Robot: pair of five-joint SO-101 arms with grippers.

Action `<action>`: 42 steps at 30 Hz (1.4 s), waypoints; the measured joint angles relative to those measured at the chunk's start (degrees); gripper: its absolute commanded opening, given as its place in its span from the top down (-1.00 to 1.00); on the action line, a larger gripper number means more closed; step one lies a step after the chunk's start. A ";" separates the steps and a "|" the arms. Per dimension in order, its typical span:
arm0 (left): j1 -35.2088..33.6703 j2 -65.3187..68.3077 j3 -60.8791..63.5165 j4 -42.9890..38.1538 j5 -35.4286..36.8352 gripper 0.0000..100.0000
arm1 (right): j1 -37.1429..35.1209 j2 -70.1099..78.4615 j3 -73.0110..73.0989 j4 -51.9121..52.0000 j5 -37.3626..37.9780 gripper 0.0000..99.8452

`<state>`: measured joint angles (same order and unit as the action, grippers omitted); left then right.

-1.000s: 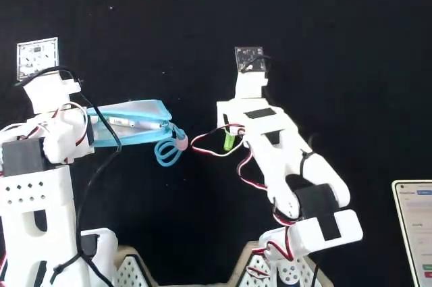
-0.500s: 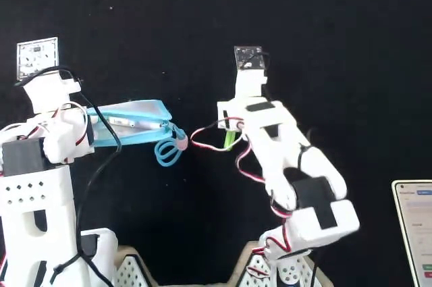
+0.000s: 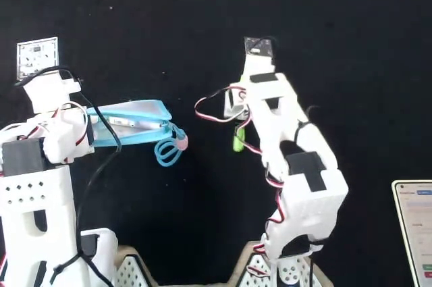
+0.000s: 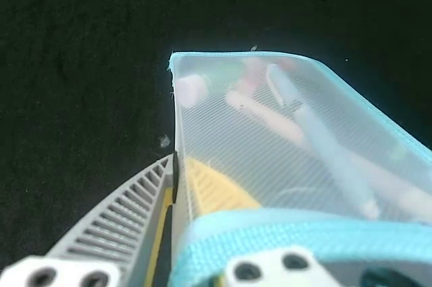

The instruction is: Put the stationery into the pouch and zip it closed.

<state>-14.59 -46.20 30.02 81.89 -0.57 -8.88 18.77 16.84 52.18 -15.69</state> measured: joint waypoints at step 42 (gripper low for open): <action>0.00 0.00 0.00 0.00 0.00 0.94 | 6.15 -21.10 7.82 15.82 39.91 0.65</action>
<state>-14.59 -46.20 30.02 81.89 -0.57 -2.73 -2.33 24.66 68.00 24.22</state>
